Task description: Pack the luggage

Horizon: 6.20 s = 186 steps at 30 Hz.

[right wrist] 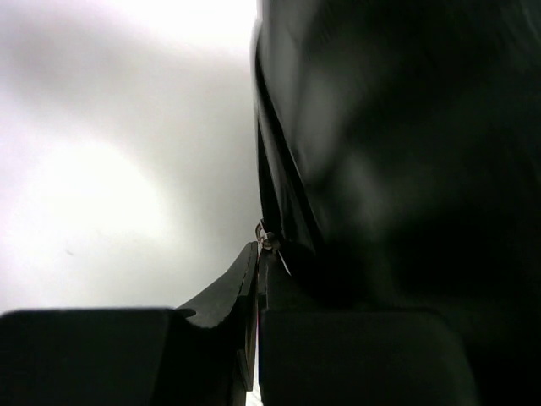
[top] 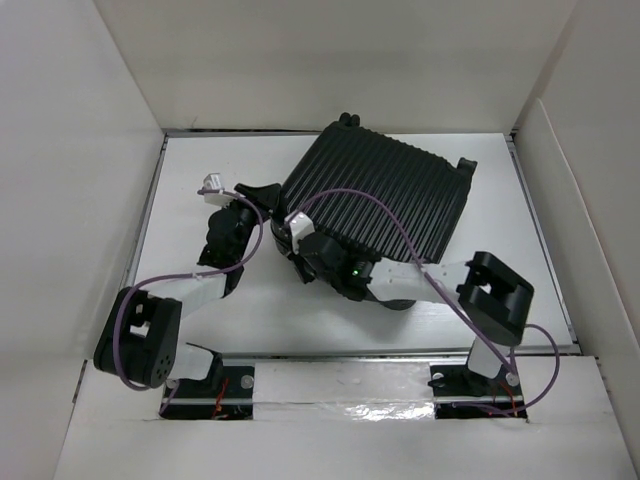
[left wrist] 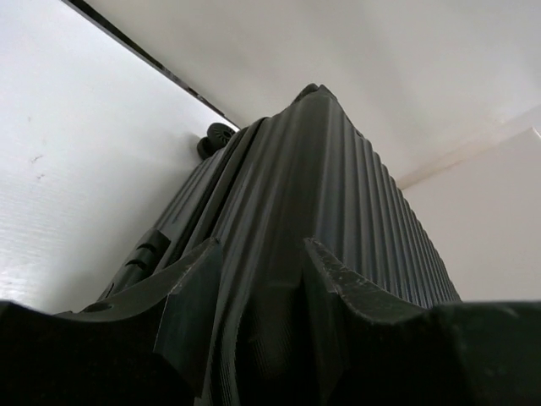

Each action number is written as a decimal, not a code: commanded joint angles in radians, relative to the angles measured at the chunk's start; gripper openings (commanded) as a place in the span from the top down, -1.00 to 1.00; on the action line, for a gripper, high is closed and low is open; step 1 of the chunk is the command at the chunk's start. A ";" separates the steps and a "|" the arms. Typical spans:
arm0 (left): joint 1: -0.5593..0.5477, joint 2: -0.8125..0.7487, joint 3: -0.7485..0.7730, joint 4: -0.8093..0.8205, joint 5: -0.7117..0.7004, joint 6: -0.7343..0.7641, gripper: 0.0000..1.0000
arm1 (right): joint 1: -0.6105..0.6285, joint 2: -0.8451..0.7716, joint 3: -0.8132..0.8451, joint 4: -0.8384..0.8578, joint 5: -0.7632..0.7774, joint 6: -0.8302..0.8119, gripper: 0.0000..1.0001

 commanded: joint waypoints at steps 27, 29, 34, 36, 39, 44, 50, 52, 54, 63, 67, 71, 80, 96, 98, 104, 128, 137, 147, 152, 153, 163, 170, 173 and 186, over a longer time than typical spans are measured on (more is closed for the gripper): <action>0.068 -0.133 -0.111 -0.214 0.222 0.099 -0.12 | -0.358 -0.797 -0.262 -0.183 0.014 0.057 1.00; 0.068 -0.142 -0.099 -0.237 0.205 0.114 -0.28 | -0.491 -0.861 -0.320 -0.193 0.039 0.073 0.94; 0.068 -0.121 -0.042 -0.282 0.220 0.167 -0.59 | -0.862 -0.886 -0.385 -0.164 -0.103 0.123 -1.00; 0.068 -0.100 -0.022 -0.282 0.269 0.186 -0.65 | -1.002 -0.843 -0.385 -0.106 -0.260 0.149 -1.00; 0.068 -0.078 -0.020 -0.265 0.317 0.193 -0.67 | -1.120 -0.724 -0.393 0.043 -0.527 0.202 -1.00; 0.030 -0.089 -0.065 -0.230 0.342 0.185 -0.58 | -1.116 -0.416 -0.278 0.137 -0.811 0.233 -1.00; -0.151 -0.149 -0.134 -0.256 0.251 0.219 -0.51 | -1.004 -0.166 -0.044 0.229 -0.971 0.276 -0.89; -0.226 -0.182 -0.158 -0.257 0.210 0.216 -0.49 | -0.943 -0.066 0.059 0.159 -0.993 0.259 -0.87; -0.276 -0.219 -0.197 -0.260 0.175 0.200 -0.48 | -0.897 0.024 0.225 0.069 -0.979 0.226 -0.87; -0.516 -0.281 -0.238 -0.244 0.058 0.144 -0.47 | -0.725 0.457 1.007 -0.342 -0.973 0.166 -1.00; -0.526 -0.227 -0.211 -0.201 0.079 0.139 -0.47 | -0.691 0.638 1.377 -0.424 -1.016 0.195 -1.00; -0.538 -0.161 -0.169 -0.147 0.105 0.136 -0.47 | -0.691 0.577 1.300 -0.190 -1.057 0.317 -1.00; -0.549 -0.067 -0.076 -0.125 0.078 0.138 -0.47 | -0.680 0.171 0.985 -0.154 -0.935 0.051 -1.00; -0.549 -0.218 -0.122 -0.271 0.075 0.216 0.13 | -0.613 -1.248 -0.754 0.226 -0.399 0.052 1.00; -0.549 -0.234 -0.128 -0.300 0.078 0.219 0.29 | -0.623 -1.381 -0.837 0.150 -0.378 0.063 1.00; -0.549 -0.245 -0.149 -0.323 0.118 0.230 0.74 | -0.674 -1.400 -0.964 0.140 -0.284 0.112 1.00; -0.549 -0.213 -0.185 -0.268 0.153 0.286 0.70 | -0.794 -0.895 -0.882 0.425 -0.602 0.014 0.28; -0.549 -0.198 -0.177 -0.265 0.156 0.289 0.70 | -0.794 -0.785 -0.834 0.471 -0.646 -0.029 0.26; -0.549 -0.159 -0.143 -0.248 0.164 0.288 0.70 | -0.794 -0.615 -0.785 0.588 -0.769 -0.051 0.33; -0.549 -0.135 -0.113 -0.247 0.162 0.299 0.70 | -0.794 -0.584 -0.799 0.649 -0.789 -0.026 0.71; -0.549 -0.129 -0.096 -0.248 0.161 0.303 0.70 | -0.794 -0.595 -0.811 0.660 -0.786 -0.012 0.82; -0.549 0.046 0.082 -0.220 0.138 0.306 0.72 | -0.625 -0.780 -0.865 0.438 -0.645 0.015 1.00; -0.558 0.161 0.208 -0.177 0.124 0.265 0.72 | -0.340 -0.986 -0.870 0.159 -0.467 0.113 1.00; -0.576 0.225 0.294 -0.196 0.130 0.259 0.72 | -0.194 -1.015 -0.860 0.163 -0.375 0.188 1.00; -0.489 -0.036 0.142 -0.366 0.107 0.174 -0.49 | -0.087 -0.653 -0.750 0.493 -0.115 0.196 1.00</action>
